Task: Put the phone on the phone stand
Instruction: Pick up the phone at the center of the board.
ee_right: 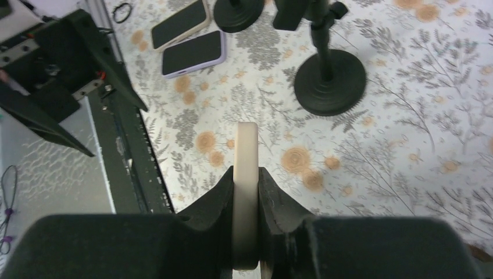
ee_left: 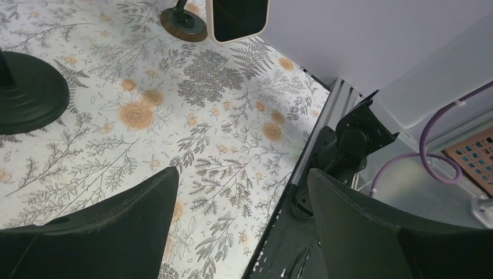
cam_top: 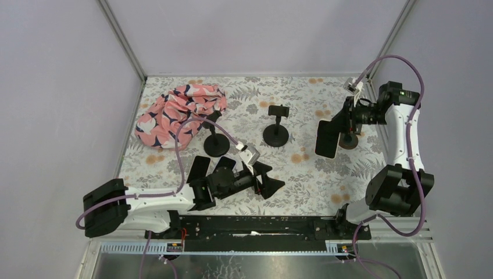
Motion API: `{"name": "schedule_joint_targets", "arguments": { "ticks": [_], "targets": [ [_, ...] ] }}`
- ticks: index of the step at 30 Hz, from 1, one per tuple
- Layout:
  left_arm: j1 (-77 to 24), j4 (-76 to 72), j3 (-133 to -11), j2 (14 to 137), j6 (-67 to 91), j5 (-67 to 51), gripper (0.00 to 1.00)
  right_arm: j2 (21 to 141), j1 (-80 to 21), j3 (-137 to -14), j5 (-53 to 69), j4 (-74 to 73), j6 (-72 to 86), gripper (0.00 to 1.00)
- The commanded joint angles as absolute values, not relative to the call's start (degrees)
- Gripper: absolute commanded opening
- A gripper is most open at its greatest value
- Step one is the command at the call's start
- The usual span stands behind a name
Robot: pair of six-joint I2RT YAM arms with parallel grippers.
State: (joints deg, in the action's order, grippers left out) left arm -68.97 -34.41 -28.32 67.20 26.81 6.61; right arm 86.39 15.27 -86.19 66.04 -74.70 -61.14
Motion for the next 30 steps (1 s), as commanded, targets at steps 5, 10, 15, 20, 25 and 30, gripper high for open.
{"name": "schedule_joint_targets", "arguments": {
  "ticks": [5, 10, 15, 20, 25, 30],
  "targets": [
    [-68.4, -53.3, -28.2, 73.3, 20.3, 2.9, 0.93, 79.2, 11.1, -86.2, 76.1, -84.5, -69.2, 0.00],
    [-68.0, -59.4, -31.7, 79.9, 17.4, -3.2, 0.88, 73.9, 6.8, -82.6, 78.4, -84.2, -68.2, 0.00],
    [-65.8, -60.0, -34.7, 83.5, 18.8, -9.4, 0.80, 68.8, 4.4, -78.7, 80.3, -79.9, -63.2, 0.00],
    [-61.0, -68.5, -35.0, 87.4, 25.9, -21.1, 0.74, 64.1, 3.3, -73.4, 81.8, -72.9, -56.7, 0.00],
    [-60.7, -67.2, -38.8, 90.6, 28.0, -24.4, 0.72, 61.3, 3.0, -70.5, 82.8, -66.4, -50.3, 0.00],
    [-60.8, -68.1, -41.4, 93.5, 30.0, -26.4, 0.56, 60.8, 2.9, -69.2, 82.2, -65.0, -49.2, 0.00]
  ]
}}
